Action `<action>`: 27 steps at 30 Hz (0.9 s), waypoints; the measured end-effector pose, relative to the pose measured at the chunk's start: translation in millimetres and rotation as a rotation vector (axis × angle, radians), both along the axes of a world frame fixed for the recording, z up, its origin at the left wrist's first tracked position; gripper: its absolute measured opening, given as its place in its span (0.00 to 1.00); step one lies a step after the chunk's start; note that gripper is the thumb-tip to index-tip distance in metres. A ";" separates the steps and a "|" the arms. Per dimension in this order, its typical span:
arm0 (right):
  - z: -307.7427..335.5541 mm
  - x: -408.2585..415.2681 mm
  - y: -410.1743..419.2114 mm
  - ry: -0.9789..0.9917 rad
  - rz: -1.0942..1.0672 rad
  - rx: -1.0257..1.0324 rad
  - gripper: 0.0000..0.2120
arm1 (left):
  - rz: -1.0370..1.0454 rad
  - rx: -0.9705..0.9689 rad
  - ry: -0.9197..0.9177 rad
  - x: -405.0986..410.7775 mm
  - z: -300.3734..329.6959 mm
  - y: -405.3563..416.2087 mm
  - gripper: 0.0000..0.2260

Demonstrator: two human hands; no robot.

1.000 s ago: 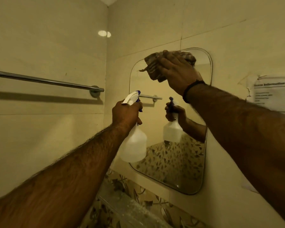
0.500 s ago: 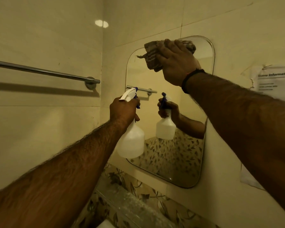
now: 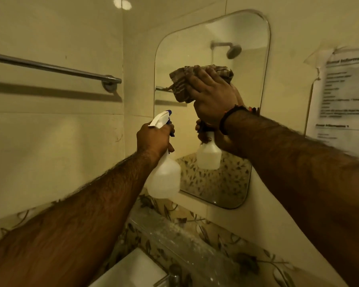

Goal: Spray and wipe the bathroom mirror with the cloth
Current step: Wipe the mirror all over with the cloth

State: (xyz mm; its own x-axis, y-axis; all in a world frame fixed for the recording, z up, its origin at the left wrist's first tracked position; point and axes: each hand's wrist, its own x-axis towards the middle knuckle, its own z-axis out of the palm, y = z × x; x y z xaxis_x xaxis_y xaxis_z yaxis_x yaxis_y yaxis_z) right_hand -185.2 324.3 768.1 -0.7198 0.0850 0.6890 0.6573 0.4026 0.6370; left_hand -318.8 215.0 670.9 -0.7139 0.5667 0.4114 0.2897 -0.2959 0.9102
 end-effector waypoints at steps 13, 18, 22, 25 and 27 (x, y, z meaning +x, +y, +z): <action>-101.9 -5.2 -1.7 -0.112 0.018 -0.108 0.27 | 0.028 -0.124 -0.091 0.2 -77.0 -6.3 0.16; -145.4 -7.1 -2.4 -0.147 0.039 -0.145 0.28 | 0.056 -0.183 -0.095 -3.1 -102.1 -7.8 0.18; -181.5 -5.5 -2.7 -0.186 0.031 -0.161 0.27 | 0.071 -0.216 -0.120 -3.2 -118.7 -9.4 0.20; -207.9 -4.8 -3.5 -0.212 0.022 -0.178 0.27 | 0.079 -0.232 -0.122 -1.6 -129.2 -10.8 0.21; -224.0 -4.8 -3.2 -0.222 0.017 -0.205 0.27 | 0.077 -0.240 -0.118 -1.4 -135.9 -11.3 0.21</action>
